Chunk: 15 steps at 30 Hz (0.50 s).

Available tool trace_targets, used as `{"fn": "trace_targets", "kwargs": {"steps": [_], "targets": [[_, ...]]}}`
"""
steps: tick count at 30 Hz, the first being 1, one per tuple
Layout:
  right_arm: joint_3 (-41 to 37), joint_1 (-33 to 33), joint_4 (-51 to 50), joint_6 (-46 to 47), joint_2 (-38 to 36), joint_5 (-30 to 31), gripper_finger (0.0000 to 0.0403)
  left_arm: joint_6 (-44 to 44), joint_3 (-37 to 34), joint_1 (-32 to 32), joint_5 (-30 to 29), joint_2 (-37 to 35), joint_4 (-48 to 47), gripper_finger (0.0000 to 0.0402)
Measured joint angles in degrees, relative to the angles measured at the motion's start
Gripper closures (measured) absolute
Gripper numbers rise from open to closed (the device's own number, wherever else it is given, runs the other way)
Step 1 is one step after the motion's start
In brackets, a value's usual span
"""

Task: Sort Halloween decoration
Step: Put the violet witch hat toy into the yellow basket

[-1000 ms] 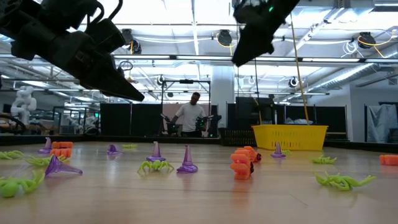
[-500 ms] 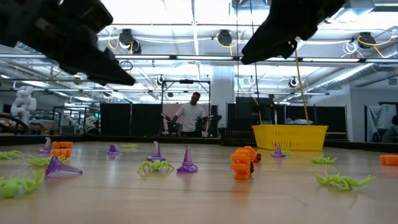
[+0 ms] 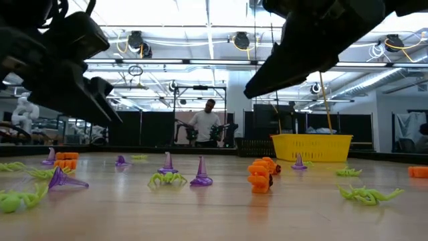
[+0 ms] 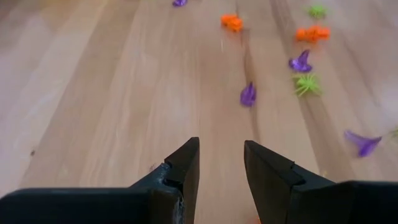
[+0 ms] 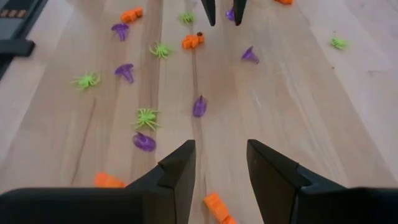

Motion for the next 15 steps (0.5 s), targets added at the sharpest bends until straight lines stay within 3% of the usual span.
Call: {"fn": "trace_targets", "kwargs": {"steps": [8, 15], "targets": [[0.0, -0.2, 2.3, -1.4, 0.3, -0.1, 0.0271, -1.4, 0.0, 0.0, -4.0, 2.8, 0.2, 0.0272], [0.0, -0.2, 2.2, -1.4, 0.3, -0.1, 0.0271, -0.8, 0.0, 0.2, -5.6, 5.6, 0.3, 0.0222]]}}
